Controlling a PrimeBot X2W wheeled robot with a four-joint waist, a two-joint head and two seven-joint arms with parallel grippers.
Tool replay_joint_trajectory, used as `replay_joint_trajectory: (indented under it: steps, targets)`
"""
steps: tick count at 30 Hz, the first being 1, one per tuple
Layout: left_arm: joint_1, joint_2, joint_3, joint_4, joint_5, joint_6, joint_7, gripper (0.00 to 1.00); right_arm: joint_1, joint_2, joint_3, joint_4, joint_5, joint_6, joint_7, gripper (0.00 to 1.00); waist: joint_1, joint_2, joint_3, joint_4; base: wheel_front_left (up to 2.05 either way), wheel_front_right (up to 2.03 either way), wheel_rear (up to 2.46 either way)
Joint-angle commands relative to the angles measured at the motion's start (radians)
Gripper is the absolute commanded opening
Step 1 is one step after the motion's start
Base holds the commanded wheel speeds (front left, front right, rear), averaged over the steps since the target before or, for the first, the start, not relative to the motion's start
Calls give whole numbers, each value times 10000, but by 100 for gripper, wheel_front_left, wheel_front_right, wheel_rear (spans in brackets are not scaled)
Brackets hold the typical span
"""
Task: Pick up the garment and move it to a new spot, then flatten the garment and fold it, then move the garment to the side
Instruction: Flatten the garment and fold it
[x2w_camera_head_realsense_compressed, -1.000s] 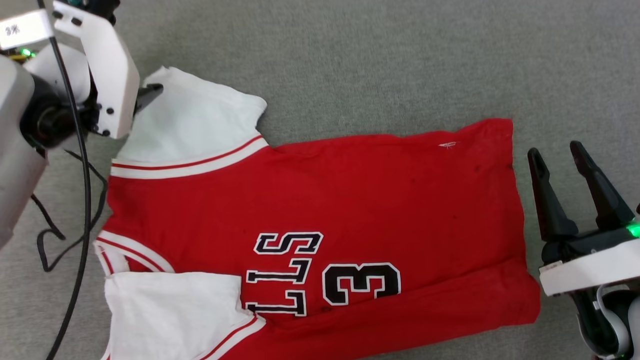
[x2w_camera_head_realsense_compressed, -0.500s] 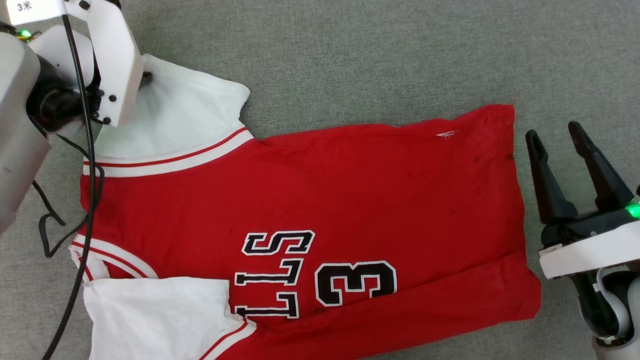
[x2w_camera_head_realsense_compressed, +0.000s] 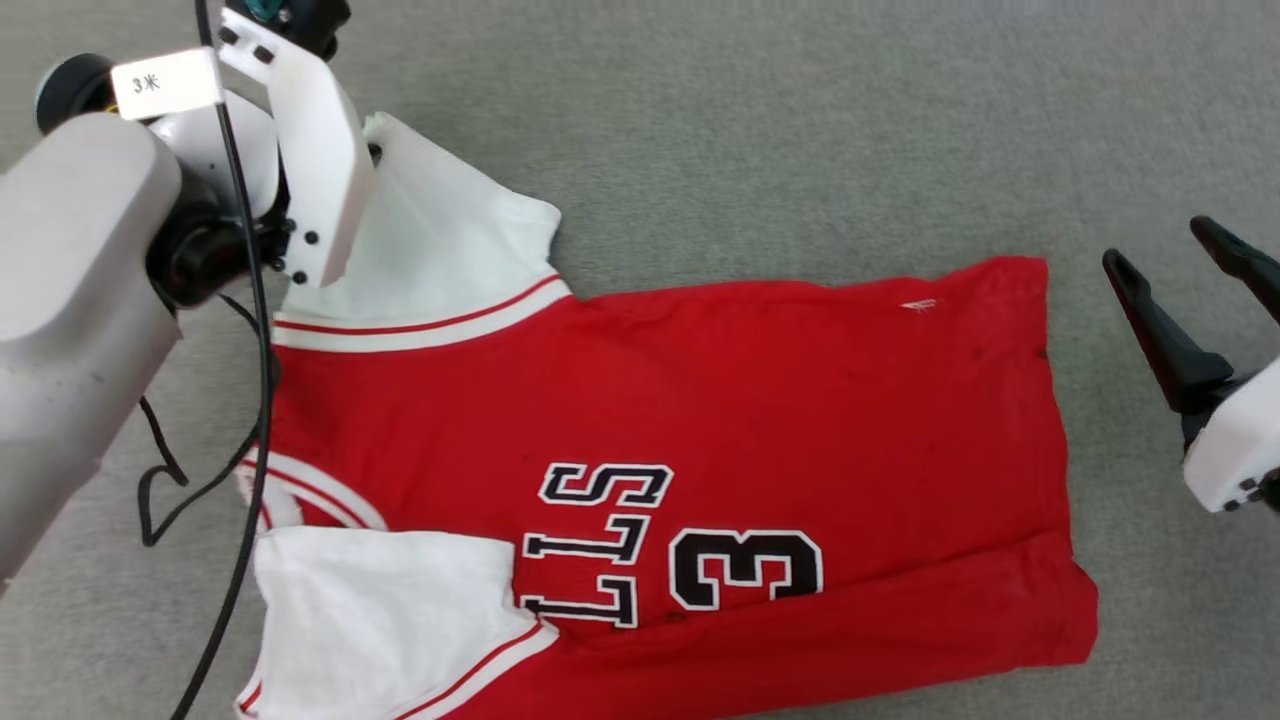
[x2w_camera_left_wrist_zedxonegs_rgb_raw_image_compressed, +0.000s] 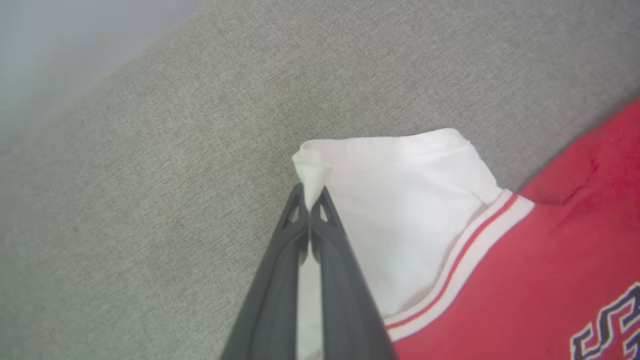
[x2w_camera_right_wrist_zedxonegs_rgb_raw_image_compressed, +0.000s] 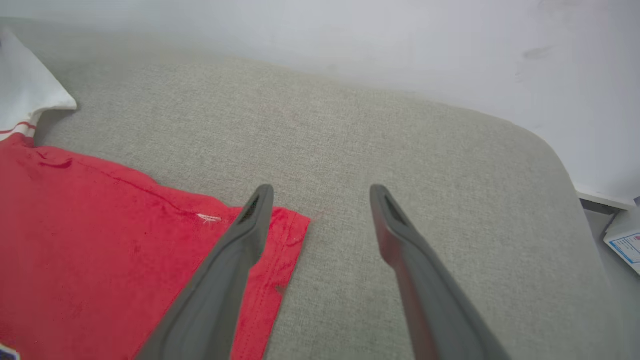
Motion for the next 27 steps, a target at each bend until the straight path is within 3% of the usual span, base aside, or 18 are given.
replay_joint_trajectory:
  steps: [1,3,6,13,19,20,27]
  targets:
    - [235,-33,-196,-207,5,-7,-194,0,-362,-490,248,17,257,-9,987,100,0,0,-337,357,0,0,0]
    - [229,-16,-240,-303,5,-7,-277,0,-519,-721,391,48,369,-9,1481,100,0,0,-384,424,0,0,0]
    - [210,-33,-392,-596,-58,-7,-620,0,-1155,-1339,1092,473,1015,-9,3365,100,0,0,-501,660,0,0,0]
    - [136,-150,-546,-1019,-90,-8,-950,0,-2150,-1754,2097,1401,1462,-9,5453,100,0,0,-487,968,0,0,0]
    - [-97,-169,-667,-1348,-49,-8,-1171,0,-3088,-1394,2920,2656,1213,-9,5886,100,0,0,-258,1193,0,0,0]
    - [-182,-169,-728,-1420,10,-8,-1271,0,-3407,-1217,3361,3318,1065,-11,5743,100,0,0,-109,1270,0,0,0]
    - [-252,-129,-838,-1346,-23,-9,-1566,0,-3238,-922,4677,4840,1240,-6,5336,100,0,0,97,1367,0,0,0]
